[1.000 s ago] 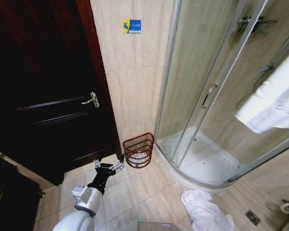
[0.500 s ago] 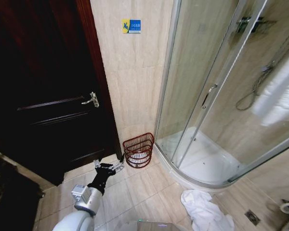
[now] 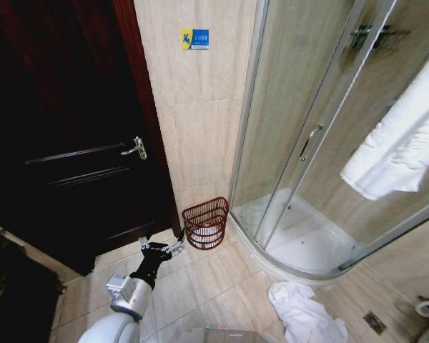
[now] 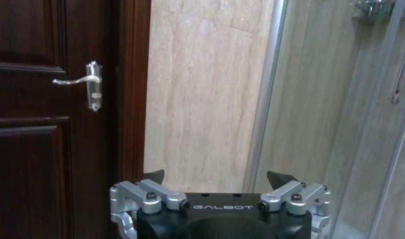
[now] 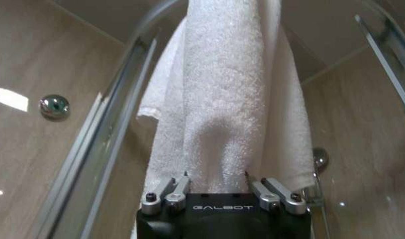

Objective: Discard the used towel into the hamper.

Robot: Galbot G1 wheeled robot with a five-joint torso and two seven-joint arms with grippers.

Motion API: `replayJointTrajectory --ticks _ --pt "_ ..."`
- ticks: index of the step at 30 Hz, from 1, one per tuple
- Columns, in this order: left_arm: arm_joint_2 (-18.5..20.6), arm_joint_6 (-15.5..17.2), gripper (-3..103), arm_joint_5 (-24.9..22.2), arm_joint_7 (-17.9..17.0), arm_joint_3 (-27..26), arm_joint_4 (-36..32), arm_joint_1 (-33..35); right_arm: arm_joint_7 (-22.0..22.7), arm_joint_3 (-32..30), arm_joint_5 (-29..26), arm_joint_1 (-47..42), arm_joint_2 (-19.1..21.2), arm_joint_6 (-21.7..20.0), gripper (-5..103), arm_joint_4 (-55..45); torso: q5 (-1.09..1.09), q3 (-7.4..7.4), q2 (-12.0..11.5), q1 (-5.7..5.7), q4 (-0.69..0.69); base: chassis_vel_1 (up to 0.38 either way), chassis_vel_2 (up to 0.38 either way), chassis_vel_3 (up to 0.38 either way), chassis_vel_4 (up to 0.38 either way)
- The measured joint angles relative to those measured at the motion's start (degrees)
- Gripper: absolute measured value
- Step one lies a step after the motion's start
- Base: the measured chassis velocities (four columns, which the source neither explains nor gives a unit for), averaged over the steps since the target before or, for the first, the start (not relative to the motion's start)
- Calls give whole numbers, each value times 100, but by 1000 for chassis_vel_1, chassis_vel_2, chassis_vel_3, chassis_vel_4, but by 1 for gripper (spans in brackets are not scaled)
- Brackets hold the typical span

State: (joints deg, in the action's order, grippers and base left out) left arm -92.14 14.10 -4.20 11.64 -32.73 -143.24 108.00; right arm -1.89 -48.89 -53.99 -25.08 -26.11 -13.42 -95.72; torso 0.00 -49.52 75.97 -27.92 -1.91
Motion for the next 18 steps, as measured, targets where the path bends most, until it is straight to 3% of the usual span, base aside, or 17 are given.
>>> replayJointTrajectory --ticks 7,18 --pt "0 0 100 0 0 0 0 0 -1 -173 29 -233 -6 268 12 -269 0 0 0 0 -1 0 0 0 0" --pt "0 0 100 0 0 0 0 0 111 -1016 637 -975 23 668 9 -821 0 0 0 0 0 0 0 0 0"
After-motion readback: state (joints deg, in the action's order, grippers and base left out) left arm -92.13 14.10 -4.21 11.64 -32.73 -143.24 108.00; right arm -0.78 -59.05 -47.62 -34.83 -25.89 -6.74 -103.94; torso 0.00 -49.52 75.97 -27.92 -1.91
